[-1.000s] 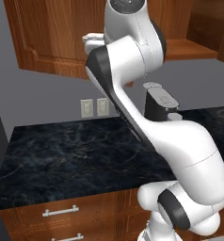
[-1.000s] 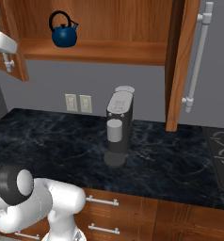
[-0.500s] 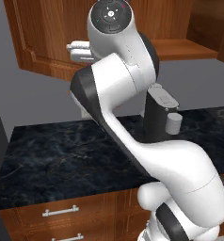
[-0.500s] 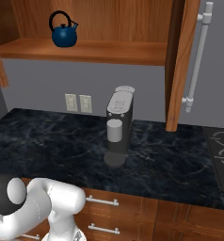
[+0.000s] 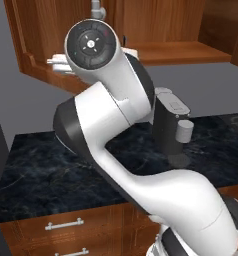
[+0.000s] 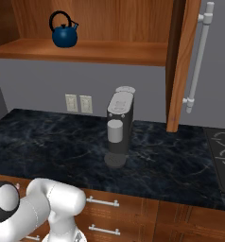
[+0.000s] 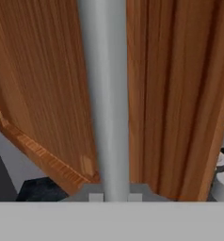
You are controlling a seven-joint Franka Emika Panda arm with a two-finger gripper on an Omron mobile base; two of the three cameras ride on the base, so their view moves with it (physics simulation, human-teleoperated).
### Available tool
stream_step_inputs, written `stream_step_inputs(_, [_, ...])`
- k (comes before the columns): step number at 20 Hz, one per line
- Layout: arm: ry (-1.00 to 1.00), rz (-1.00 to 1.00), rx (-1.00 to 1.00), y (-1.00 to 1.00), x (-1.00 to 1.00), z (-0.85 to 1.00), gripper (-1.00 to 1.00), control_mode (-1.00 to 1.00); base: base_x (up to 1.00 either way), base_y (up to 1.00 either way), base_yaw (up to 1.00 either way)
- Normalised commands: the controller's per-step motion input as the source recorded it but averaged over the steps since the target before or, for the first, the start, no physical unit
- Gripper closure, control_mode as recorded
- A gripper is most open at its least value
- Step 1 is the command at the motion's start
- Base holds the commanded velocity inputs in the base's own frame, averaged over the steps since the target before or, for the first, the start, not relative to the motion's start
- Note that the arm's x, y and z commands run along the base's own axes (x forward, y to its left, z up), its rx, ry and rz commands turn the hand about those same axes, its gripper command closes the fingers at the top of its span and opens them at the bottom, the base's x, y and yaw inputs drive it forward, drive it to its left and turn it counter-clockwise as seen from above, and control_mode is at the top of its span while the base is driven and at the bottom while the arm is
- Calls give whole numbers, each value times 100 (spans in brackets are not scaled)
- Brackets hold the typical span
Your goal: Open the cabinet, pick the kettle from the cabinet, and place it in the sink.
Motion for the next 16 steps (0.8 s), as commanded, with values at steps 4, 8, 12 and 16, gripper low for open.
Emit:
stream_step_inputs(4, [0, 0, 0, 29, -22, -10, -100, -100, 0, 0, 0])
stream_step_inputs(8, [1, 0, 3, 3, -39, -11, -100, -100, 0, 0, 0])
stream_step_inputs(12, [4, 0, 11, -5, -43, -8, -100, -100, 0, 0, 0])
stream_step_inputs(16, [4, 10, 21, -35, -31, 0, -100, -100, 0, 0, 0])
